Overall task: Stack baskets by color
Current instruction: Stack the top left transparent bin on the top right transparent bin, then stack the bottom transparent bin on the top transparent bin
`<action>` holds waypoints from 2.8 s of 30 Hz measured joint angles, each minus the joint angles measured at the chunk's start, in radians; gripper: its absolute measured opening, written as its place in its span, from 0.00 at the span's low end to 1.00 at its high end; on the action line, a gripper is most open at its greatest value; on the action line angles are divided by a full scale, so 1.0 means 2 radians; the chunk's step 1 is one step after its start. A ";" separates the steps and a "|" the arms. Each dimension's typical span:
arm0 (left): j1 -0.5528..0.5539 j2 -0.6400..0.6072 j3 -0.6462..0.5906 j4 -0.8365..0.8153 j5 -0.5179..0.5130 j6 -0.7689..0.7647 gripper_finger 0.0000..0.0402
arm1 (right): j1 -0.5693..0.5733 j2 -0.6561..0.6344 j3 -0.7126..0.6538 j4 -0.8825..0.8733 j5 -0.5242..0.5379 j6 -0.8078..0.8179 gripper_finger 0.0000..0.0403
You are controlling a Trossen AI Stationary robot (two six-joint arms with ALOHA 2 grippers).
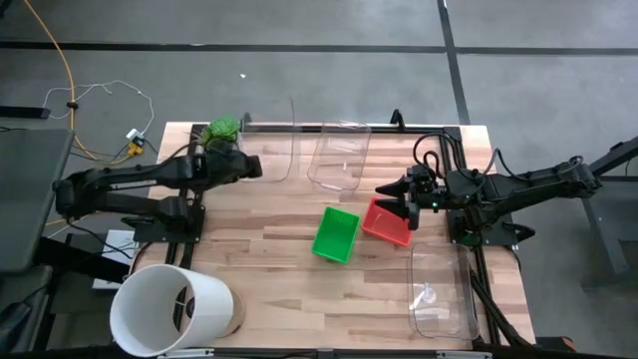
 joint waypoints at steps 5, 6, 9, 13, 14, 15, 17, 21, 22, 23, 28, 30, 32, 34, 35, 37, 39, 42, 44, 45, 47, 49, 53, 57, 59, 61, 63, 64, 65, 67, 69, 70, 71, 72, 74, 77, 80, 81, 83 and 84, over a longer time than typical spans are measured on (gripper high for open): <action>-0.006 -0.011 0.008 0.106 0.012 0.035 0.00 | 0.000 0.000 0.000 0.000 0.009 0.000 0.55; -0.008 -0.003 0.019 0.119 0.013 0.044 0.00 | 0.000 0.000 0.000 0.002 0.009 0.000 0.55; -0.012 0.039 0.069 0.127 0.012 0.076 0.00 | 0.000 0.000 0.000 0.021 0.009 0.000 0.55; -0.014 0.114 0.154 0.113 0.012 0.132 0.00 | 0.000 0.000 0.000 0.064 0.006 -0.019 0.55; -0.014 0.135 0.178 0.108 0.013 0.143 0.00 | 0.000 0.000 0.000 0.073 0.005 -0.024 0.55; -0.014 0.154 0.199 0.101 0.012 0.153 0.00 | 0.000 0.000 0.000 0.079 0.006 -0.028 0.55; -0.013 0.196 0.236 0.084 0.013 0.168 0.00 | 0.000 0.000 0.000 0.086 0.005 -0.030 0.55; -0.012 0.265 0.285 0.063 0.021 0.184 0.00 | 0.000 0.000 0.000 0.087 0.005 -0.037 0.55; -0.012 0.278 0.291 0.058 0.026 0.180 0.00 | 0.000 0.000 0.000 0.087 0.005 -0.041 0.55; -0.012 0.291 0.295 0.054 0.030 0.176 0.00 | 0.000 0.000 0.000 0.086 0.005 -0.044 0.55; -0.014 0.333 0.297 0.044 0.045 0.132 0.00 | 0.000 0.000 0.000 0.086 0.008 -0.053 0.55; -0.015 0.341 0.297 0.047 0.050 0.125 0.00 | 0.000 0.000 0.000 0.087 0.008 -0.053 0.55; -0.017 0.345 0.297 0.045 0.049 0.120 0.00 | 0.000 0.000 0.000 0.086 0.008 -0.054 0.55; -0.019 0.346 0.297 0.044 0.046 0.117 0.00 | 0.000 0.000 0.000 0.086 0.009 -0.055 0.55; -0.019 0.346 0.297 0.044 0.044 0.116 0.00 | 0.000 0.000 0.000 0.086 0.009 -0.055 0.55; -0.020 0.346 0.297 0.035 0.044 0.116 0.00 | 0.000 0.000 0.000 0.086 0.009 -0.056 0.55; -0.020 0.346 0.297 0.015 0.044 0.117 0.00 | 0.000 0.000 0.000 0.085 0.010 -0.057 0.55; -0.020 0.346 0.297 -0.015 0.041 0.123 0.00 | 0.000 0.000 0.000 0.085 0.010 -0.065 0.55; -0.021 0.346 0.297 -0.029 0.043 0.132 0.00 | 0.000 0.000 0.000 0.084 0.010 -0.066 0.55; -0.023 0.346 0.297 -0.034 0.043 0.136 0.00 | 0.000 0.000 0.000 0.084 0.010 -0.066 0.55; -0.027 0.346 0.297 -0.039 0.042 0.143 0.00 | 0.000 0.000 0.000 0.083 0.011 -0.067 0.55; -0.028 0.345 0.297 -0.043 0.042 0.152 0.00 | 0.000 0.000 0.000 0.083 0.014 -0.068 0.55; -0.027 0.345 0.297 -0.046 0.055 0.171 0.00 | 0.000 0.000 0.000 0.083 0.021 -0.070 0.55; -0.027 0.345 0.297 -0.042 0.063 0.192 0.02 | 0.000 0.000 0.000 0.083 0.021 -0.070 0.55; -0.025 0.345 0.297 -0.042 0.063 0.192 0.04 | 0.000 0.000 0.000 0.083 0.021 -0.070 0.55; -0.022 0.345 0.297 -0.042 0.063 0.192 0.06 | 0.000 0.000 0.000 0.083 0.021 -0.070 0.55; -0.020 0.344 0.297 -0.039 0.063 0.194 0.09 | 0.000 0.000 0.000 0.083 0.021 -0.070 0.55; -0.019 0.344 0.297 -0.039 0.064 0.197 0.12 | 0.000 0.000 0.000 0.083 0.021 -0.070 0.55; -0.018 0.344 0.297 -0.038 0.067 0.203 0.14 | 0.000 0.000 0.000 0.083 0.021 -0.070 0.55; -0.014 0.344 0.297 -0.034 0.074 0.212 0.20 | 0.000 0.000 0.000 0.083 0.021 -0.070 0.55; -0.010 0.341 0.297 -0.029 0.079 0.219 0.26 | 0.000 0.000 0.000 0.083 0.021 -0.070 0.55; -0.008 0.338 0.297 -0.028 0.085 0.222 0.28 | 0.000 0.000 0.000 0.083 0.021 -0.070 0.55; -0.006 0.336 0.298 -0.022 0.089 0.226 0.31 | 0.000 0.000 0.000 0.083 0.021 -0.070 0.55; -0.005 0.334 0.298 -0.016 0.097 0.231 0.34 | 0.000 0.000 0.000 0.083 0.021 -0.070 0.55; 0.001 0.325 0.298 -0.015 0.110 0.245 0.39 | 0.000 0.000 0.000 0.083 0.021 -0.070 0.55; 0.004 0.302 0.298 0.000 0.110 0.257 0.44 | 0.000 0.000 0.000 0.083 0.022 -0.068 0.55; 0.007 0.267 0.298 0.015 0.116 0.287 0.47 | 0.000 0.000 0.000 0.083 0.025 -0.069 0.55; 0.007 0.250 0.298 0.026 0.121 0.302 0.47 | 0.000 0.000 0.000 0.083 0.025 -0.070 0.55; 0.004 0.216 0.298 0.050 0.143 0.341 0.47 | 0.000 0.000 0.000 0.083 0.034 -0.074 0.55; -0.001 0.198 0.298 0.069 0.155 0.360 0.47 | 0.000 0.000 0.000 0.083 0.040 -0.078 0.55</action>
